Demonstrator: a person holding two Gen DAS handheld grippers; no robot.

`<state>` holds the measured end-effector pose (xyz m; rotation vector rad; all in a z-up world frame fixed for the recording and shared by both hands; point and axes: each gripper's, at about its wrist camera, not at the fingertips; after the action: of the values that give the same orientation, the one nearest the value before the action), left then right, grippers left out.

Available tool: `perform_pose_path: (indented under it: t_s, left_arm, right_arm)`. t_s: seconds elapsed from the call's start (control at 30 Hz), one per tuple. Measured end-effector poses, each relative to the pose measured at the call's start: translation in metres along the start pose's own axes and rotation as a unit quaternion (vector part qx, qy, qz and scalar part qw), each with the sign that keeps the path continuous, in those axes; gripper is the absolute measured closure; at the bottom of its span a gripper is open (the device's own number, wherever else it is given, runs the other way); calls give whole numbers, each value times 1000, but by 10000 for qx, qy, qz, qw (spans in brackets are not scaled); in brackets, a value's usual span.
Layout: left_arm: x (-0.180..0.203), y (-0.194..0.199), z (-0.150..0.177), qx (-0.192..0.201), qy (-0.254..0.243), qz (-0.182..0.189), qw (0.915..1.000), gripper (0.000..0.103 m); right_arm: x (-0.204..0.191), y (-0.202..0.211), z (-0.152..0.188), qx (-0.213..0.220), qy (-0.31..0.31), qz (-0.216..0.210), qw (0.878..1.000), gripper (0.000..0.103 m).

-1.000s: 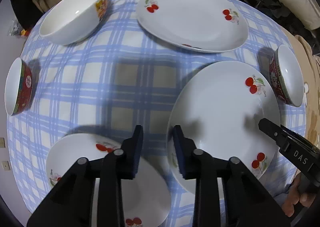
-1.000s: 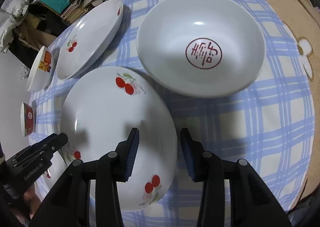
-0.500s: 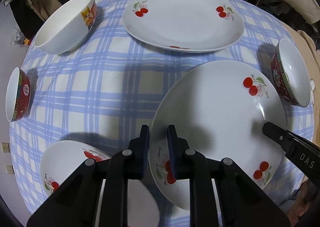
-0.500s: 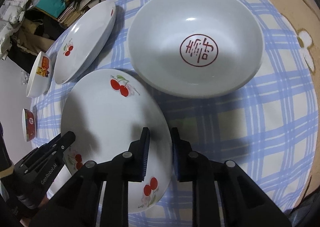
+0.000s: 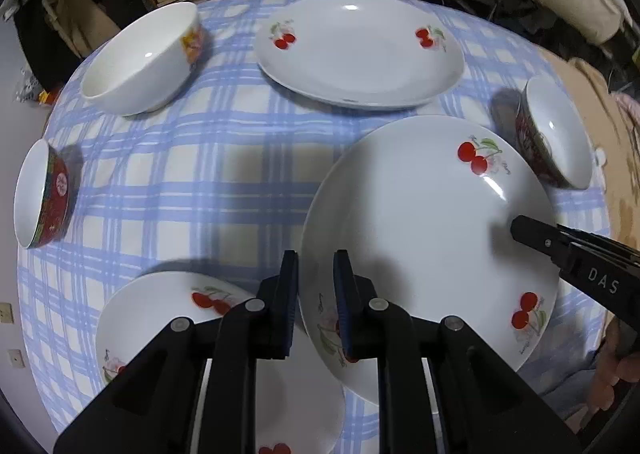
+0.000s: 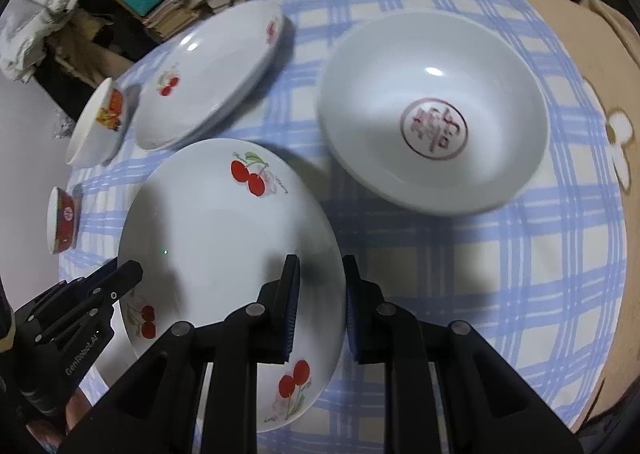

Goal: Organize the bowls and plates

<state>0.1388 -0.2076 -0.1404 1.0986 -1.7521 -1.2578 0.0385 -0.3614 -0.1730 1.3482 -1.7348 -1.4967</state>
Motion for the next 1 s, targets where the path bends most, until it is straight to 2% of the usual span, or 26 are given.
perform_pose_path:
  t_s: [0.13, 0.27, 0.57, 1.0]
  left_arm:
    - [-10, 13, -5, 79, 134, 93, 9998, 86]
    - [-28, 24, -5, 116, 304, 116, 9994, 86]
    - [-63, 53, 13, 295, 574, 48, 9979, 86]
    - [-107, 74, 45, 454, 988, -174, 9939, 86]
  right_arm:
    - [-11, 6, -4, 132, 218, -103, 9996, 81]
    - [-19, 7, -4, 264, 306, -384, 9984, 82]
    - [-54, 21, -3, 631, 776, -821, 9916, 83]
    - [-100, 15, 13, 484, 1297, -905, 9862, 83]
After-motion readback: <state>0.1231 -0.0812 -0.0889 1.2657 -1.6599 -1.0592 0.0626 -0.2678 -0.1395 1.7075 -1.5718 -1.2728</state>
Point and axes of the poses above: each gripper's, at about its wrist camera, not at the fingertips, and y roughly against the way its jaws point, x to its right, z to its underside, and after that the axes turned 14 degrees about y, right-handed
